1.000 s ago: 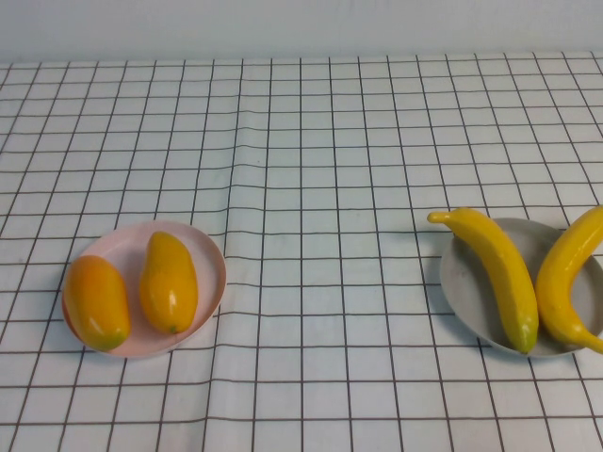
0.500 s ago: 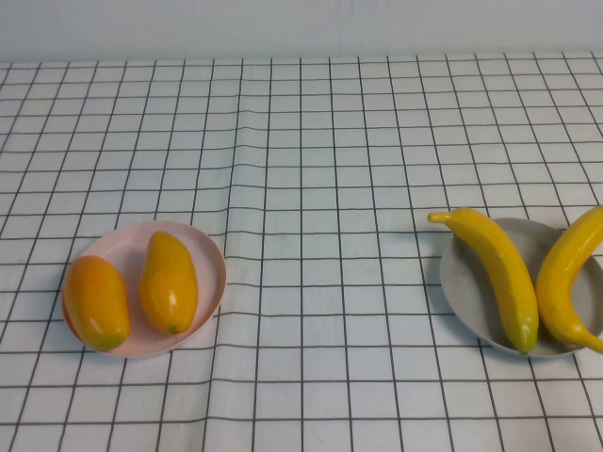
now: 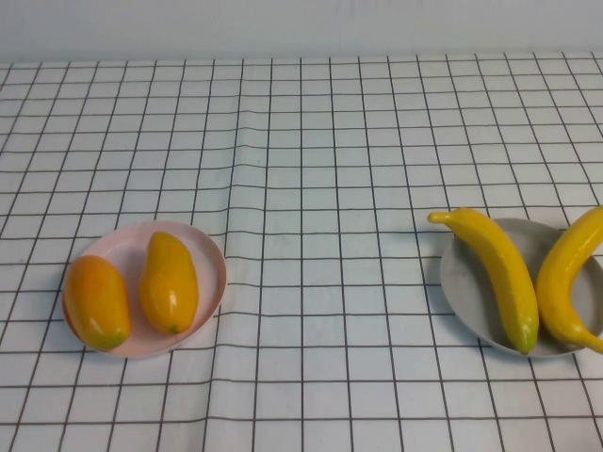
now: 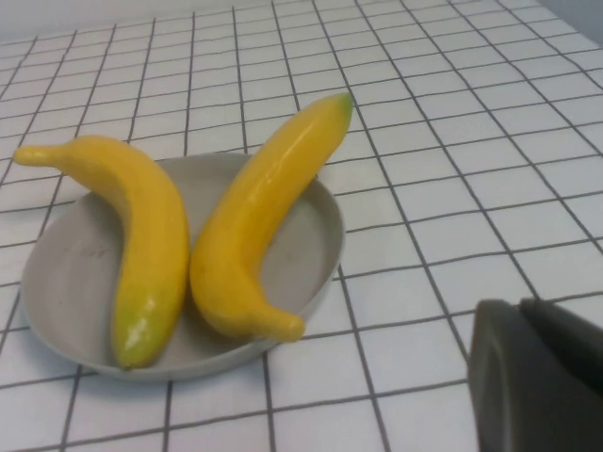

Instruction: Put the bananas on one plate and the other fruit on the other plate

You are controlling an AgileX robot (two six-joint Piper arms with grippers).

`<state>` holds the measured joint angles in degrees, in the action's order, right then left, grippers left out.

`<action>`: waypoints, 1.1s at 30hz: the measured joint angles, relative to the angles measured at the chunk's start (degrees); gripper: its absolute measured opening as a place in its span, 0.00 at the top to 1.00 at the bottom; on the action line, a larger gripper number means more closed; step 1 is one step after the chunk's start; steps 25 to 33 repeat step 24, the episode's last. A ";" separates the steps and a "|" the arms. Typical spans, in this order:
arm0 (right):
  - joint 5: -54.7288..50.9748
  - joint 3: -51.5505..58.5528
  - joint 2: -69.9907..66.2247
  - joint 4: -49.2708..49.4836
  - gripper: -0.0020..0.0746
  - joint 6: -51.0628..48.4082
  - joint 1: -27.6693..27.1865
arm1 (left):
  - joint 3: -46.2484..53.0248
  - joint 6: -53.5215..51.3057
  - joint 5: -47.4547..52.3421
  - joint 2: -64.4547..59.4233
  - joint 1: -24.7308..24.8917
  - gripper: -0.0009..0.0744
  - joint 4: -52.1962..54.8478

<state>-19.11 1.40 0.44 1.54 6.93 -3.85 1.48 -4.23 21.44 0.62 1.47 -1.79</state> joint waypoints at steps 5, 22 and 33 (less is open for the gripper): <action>-0.09 0.02 0.00 -0.33 0.99 1.46 2.72 | 0.00 0.00 0.00 0.00 0.00 0.99 0.00; -0.39 0.02 0.00 -0.33 0.99 1.65 3.51 | 0.00 0.00 0.00 0.00 0.00 0.99 0.00; -0.39 0.02 0.00 -0.33 0.99 1.65 3.51 | 0.00 0.00 0.00 0.00 0.00 0.99 0.00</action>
